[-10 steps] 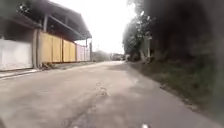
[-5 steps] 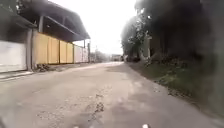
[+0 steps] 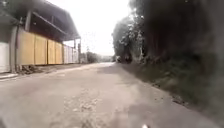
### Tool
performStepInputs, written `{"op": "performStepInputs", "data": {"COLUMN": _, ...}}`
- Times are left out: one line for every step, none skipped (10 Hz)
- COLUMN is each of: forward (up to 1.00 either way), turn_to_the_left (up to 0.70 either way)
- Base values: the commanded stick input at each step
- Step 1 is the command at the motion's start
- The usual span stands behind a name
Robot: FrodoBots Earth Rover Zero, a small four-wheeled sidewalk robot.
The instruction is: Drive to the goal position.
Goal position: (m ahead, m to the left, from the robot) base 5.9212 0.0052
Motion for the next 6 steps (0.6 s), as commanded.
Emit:
{"op": "performStepInputs", "data": {"forward": 0.85, "turn_to_the_left": 0.05}}
{"op": "performStepInputs", "data": {"forward": 0.85, "turn_to_the_left": 0.00}}
{"op": "performStepInputs", "data": {"forward": 0.85, "turn_to_the_left": 0.00}}
{"op": "performStepInputs", "data": {"forward": 0.85, "turn_to_the_left": 0.00}}
{"op": "performStepInputs", "data": {"forward": 0.85, "turn_to_the_left": 0.00}}
{"op": "performStepInputs", "data": {"forward": 0.85, "turn_to_the_left": 0.00}}
